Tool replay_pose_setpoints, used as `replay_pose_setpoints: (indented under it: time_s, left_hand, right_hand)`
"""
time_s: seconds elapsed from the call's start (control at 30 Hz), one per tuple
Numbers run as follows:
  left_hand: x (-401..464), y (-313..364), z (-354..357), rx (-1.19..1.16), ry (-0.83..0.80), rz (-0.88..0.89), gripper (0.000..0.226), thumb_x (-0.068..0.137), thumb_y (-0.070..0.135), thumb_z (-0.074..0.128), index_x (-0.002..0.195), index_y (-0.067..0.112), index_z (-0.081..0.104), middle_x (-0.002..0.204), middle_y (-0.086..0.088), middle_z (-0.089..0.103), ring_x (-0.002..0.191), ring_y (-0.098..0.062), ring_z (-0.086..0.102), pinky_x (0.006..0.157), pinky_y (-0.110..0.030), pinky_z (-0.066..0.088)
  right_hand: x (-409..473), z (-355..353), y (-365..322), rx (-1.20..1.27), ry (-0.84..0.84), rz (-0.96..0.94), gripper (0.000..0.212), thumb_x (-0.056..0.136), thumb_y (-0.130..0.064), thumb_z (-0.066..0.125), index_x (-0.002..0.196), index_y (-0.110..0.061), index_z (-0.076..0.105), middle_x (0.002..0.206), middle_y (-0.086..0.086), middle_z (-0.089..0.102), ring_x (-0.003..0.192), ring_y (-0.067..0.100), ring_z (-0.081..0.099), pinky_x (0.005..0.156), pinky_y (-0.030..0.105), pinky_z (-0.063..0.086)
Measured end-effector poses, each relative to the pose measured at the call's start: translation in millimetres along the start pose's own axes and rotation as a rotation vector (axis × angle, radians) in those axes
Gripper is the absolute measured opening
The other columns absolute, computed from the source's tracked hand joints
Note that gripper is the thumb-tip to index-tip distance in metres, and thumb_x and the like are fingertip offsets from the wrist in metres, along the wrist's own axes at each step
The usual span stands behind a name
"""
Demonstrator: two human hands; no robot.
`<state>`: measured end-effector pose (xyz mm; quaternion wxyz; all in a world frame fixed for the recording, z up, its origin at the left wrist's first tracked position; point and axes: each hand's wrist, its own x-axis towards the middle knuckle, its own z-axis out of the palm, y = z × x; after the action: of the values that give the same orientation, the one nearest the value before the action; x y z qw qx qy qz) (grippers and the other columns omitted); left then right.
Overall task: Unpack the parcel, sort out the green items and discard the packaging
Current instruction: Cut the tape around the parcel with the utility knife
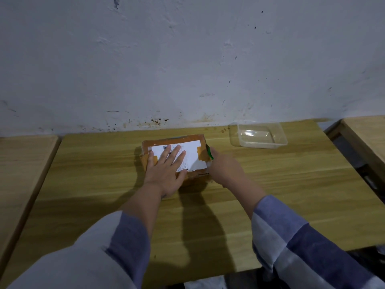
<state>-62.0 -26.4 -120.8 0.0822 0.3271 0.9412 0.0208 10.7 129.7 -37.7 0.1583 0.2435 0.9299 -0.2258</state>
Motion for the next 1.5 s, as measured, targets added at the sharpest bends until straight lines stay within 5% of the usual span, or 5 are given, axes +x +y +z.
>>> replay_pose_setpoints:
  time_s: [0.23, 0.37, 1.03, 1.33, 1.5]
  left_hand:
    - [0.0, 2.1, 0.0, -0.011, -0.01, -0.022, 0.06, 0.097, 0.055, 0.014, 0.15, 0.036, -0.008, 0.158, 0.013, -0.017, 0.145, -0.013, -0.021, 0.111, -0.053, -0.017]
    - [-1.1, 3.5, -2.3, -0.017, -0.021, -0.034, 0.06, 0.097, 0.054, 0.013, 0.15, 0.035, -0.008, 0.158, 0.013, -0.017, 0.145, -0.012, -0.021, 0.112, -0.054, -0.016]
    - [-3.0, 8.0, -6.3, -0.004, -0.035, -0.032, 0.061, 0.098, 0.055, 0.014, 0.151, 0.034, -0.008, 0.159, 0.009, -0.017, 0.146, -0.015, -0.018, 0.113, -0.054, -0.013]
    - [-10.6, 19.2, -7.5, -0.024, -0.041, -0.098, 0.061, 0.098, 0.054, 0.011, 0.151, 0.032, -0.009, 0.159, 0.006, -0.019, 0.145, -0.019, -0.02, 0.111, -0.058, -0.015]
    - [-20.1, 47.7, -4.2, -0.053, -0.073, -0.186, 0.062, 0.097, 0.055, 0.005, 0.15, 0.03, -0.012, 0.157, 0.005, -0.025, 0.143, -0.02, -0.028, 0.105, -0.065, -0.022]
  right_hand:
    - [-20.0, -6.7, 2.0, -0.107, -0.043, -0.018, 0.054, 0.092, -0.006, 0.039, 0.144, -0.016, 0.028, 0.12, 0.017, 0.057, 0.103, 0.033, 0.06, 0.082, 0.039, 0.054]
    - [-28.7, 1.5, 6.7, -0.11, -0.051, 0.025, 0.069, 0.089, -0.002, 0.036, 0.15, -0.023, 0.012, 0.123, 0.019, 0.056, 0.107, 0.035, 0.059, 0.081, 0.04, 0.051]
    - [-67.9, 27.7, 32.6, -0.075, 0.019, 0.048, 0.074, 0.089, -0.001, 0.032, 0.149, -0.031, 0.001, 0.108, 0.016, 0.063, 0.083, 0.027, 0.057, 0.065, 0.033, 0.041]
    - [-72.2, 34.1, 50.1, 0.325, 0.271, 0.038, 0.056, 0.098, -0.026, 0.032, 0.145, -0.044, 0.007, 0.09, 0.008, 0.063, 0.074, 0.026, 0.062, 0.066, 0.042, 0.054]
    - [-34.8, 53.7, 30.3, 0.585, 0.338, 0.079, 0.066, 0.097, -0.027, 0.043, 0.15, -0.032, 0.004, 0.117, 0.01, 0.062, 0.088, 0.022, 0.059, 0.069, 0.03, 0.044]
